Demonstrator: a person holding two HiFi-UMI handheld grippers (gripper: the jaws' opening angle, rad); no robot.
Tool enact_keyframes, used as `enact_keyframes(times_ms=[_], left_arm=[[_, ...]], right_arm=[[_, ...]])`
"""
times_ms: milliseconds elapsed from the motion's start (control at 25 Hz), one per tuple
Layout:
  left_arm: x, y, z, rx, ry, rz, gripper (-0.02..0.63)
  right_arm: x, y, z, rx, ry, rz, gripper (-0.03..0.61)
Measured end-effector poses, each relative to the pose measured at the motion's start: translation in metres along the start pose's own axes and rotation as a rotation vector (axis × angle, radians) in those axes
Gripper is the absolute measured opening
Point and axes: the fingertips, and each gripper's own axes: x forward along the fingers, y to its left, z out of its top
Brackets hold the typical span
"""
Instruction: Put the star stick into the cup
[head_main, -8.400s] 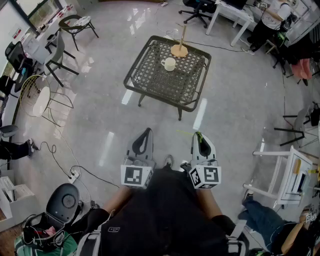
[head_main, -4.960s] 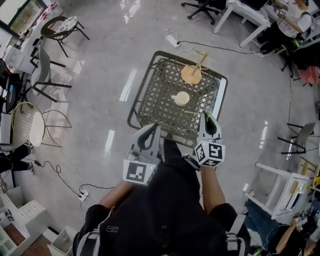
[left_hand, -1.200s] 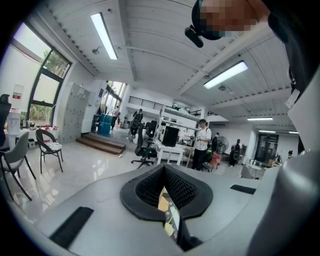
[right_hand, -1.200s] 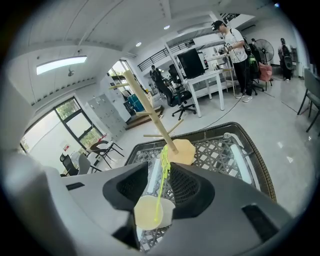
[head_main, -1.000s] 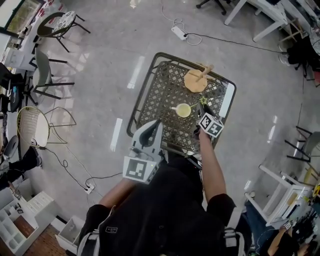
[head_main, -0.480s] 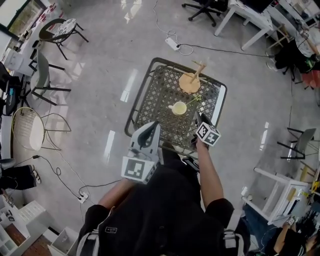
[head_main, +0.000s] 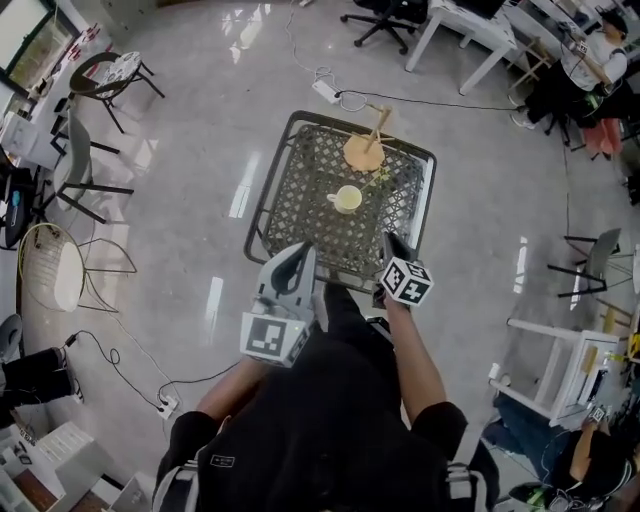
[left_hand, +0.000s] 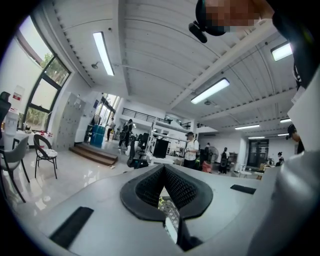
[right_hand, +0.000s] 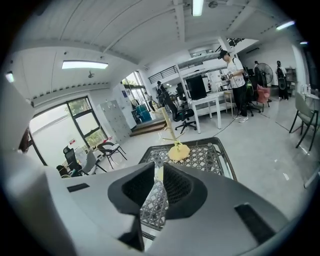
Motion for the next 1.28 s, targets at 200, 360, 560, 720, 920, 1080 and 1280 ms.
enact_keyframes(times_ms=[200,360,560,720,920,1080,1280], left_arm=[[-0.011,-0.019,-0.001,0.026,0.007,-0.029,0.015],[-0.015,-0.03,-0.007,0.034,0.016,-0.04,0.015],[-0.015,-0.044,-0.009,0.039,0.021,-0.04,0.015],[-0.011,-0.052,-0.008,0.043,0.012,-0.03,0.015],[-0.013,-0.059,-0.006,0.033,0.016,-0.01,0.015],[-0.011,-0.068,-0.01,0.033,0.022,-0.006,0.015],[-0.007,-0.073,-0.013,0.027,0.022,0.009,0.015]], right_arm=[[-0.044,0.018,0.01,-0.021,-0.049,0.014,0.026],[-0.071,0.025,0.02,-0.044,-0.095,0.015,0.017],[-0.101,0.028,0.036,-0.068,-0.145,0.022,0.012],[-0.12,0.032,0.048,-0.1,-0.183,0.031,0.011],[-0.146,0.041,0.06,-0.141,-0.221,0.054,0.011],[-0.165,0.044,0.06,-0.184,-0.243,0.069,0.011],[-0.176,0.05,0.054,-0.191,-0.234,0.107,0.011]])
